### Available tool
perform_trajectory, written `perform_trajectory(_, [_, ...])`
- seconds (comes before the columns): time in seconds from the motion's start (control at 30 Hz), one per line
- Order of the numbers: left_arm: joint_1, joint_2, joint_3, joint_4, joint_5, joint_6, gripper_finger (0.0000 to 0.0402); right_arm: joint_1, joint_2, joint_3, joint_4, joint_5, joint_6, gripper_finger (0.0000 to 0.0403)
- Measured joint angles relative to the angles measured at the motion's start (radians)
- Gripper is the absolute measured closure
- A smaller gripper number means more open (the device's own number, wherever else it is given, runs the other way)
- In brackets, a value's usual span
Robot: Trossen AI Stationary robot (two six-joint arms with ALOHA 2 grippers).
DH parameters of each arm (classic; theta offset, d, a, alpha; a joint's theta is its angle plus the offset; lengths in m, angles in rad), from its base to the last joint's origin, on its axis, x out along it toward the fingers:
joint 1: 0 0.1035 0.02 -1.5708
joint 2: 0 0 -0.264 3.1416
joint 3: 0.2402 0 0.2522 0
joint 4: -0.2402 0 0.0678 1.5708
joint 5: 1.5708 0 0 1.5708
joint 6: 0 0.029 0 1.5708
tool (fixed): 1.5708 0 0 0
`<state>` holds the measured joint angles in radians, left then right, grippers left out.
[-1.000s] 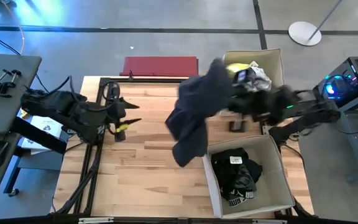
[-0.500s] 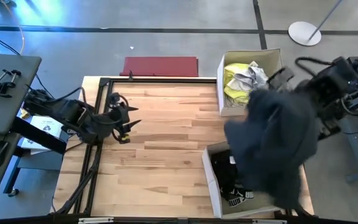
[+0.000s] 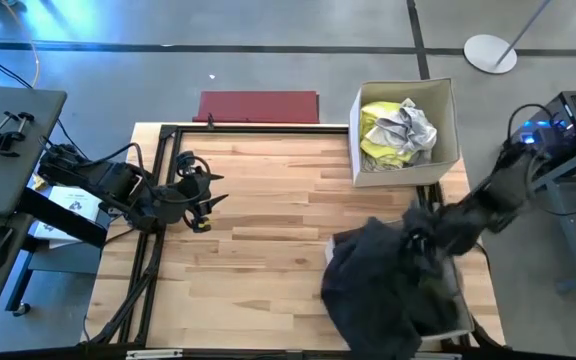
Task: Sort clothes
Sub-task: Put the black shorts in the bottom white bin
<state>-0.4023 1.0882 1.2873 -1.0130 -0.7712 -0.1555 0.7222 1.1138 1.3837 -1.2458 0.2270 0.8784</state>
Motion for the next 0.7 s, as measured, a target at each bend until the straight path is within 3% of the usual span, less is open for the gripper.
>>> perform_trajectory(0.17, [0.000, 0.000, 0.000, 0.008, 0.000, 0.000, 0.0206, 0.093, 0.003, -0.295, 0.207, -0.188, 0.373, 0.0387])
perform_trajectory(0.3, [0.000, 0.000, 0.000, 0.040, 0.002, 0.015, 0.0206, 0.110, 0.019, -0.536, 0.539, -0.291, 0.542, 0.0387])
perform_trajectory(0.37, [0.001, 0.000, 0.000, 0.066, 0.002, 0.043, 0.0206, 0.100, 0.037, -0.631, 0.623, -0.337, 0.586, 0.0387])
perform_trajectory(0.53, [0.001, 0.000, 0.000, 0.158, 0.002, 0.122, 0.0206, 0.049, 0.077, -0.756, 0.517, -0.455, 0.651, 0.0387])
perform_trajectory(0.7, [0.000, 0.000, 0.001, 0.189, 0.002, 0.142, 0.0206, 0.023, 0.073, -0.796, 0.453, -0.306, 0.656, 0.0383])
